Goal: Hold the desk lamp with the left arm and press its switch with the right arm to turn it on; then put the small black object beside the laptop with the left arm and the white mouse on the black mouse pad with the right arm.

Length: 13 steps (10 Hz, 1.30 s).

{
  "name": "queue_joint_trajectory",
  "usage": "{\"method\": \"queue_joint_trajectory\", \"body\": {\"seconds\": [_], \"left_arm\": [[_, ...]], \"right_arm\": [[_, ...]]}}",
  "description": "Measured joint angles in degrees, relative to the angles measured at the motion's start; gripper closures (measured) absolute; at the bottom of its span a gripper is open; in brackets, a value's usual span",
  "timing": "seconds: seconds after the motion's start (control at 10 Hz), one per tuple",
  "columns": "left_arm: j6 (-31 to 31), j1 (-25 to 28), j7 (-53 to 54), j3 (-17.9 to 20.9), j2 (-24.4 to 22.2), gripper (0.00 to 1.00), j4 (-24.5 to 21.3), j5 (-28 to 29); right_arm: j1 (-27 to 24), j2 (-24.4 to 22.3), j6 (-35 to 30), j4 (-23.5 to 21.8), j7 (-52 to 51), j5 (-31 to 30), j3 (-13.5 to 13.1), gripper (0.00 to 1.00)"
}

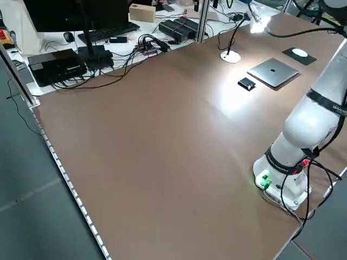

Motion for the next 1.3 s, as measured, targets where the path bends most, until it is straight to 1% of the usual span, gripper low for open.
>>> {"method": "queue_joint_trajectory", "body": {"seconds": [0.2,0.4,0.6,0.7,0.9,1.3], "left_arm": [[-2.41,-0.15,0.0,0.98,-1.58,0.0,-0.05,0.0],[-2.67,-1.12,-0.03,3.36,-2.06,0.0,-0.13,0.0],[-2.67,-3.22,-4.07,5.9,-2.02,0.0,-0.61,0.0],[-2.66,-3.08,-5.14,6.52,-1.98,0.0,-0.72,0.0],[-2.64,-2.54,-5.47,6.9,-1.81,0.0,-0.75,0.0],[-2.64,-2.61,-6.4,5.4,-1.79,0.0,-0.75,0.0]], "right_arm": [[0.07,0.0,0.0,0.02,-0.02,-0.01,0.17,0.0],[0.16,0.0,0.0,0.03,-0.02,-0.02,0.27,0.0],[0.35,0.0,-0.01,0.03,-0.02,-0.03,0.28,0.0],[0.45,0.0,-0.02,0.04,-0.02,-0.03,0.3,0.0],[0.53,0.0,-0.03,0.04,-0.02,-0.05,0.32,0.0],[0.54,0.0,-0.03,0.04,-0.02,-0.06,0.33,0.0]]}}
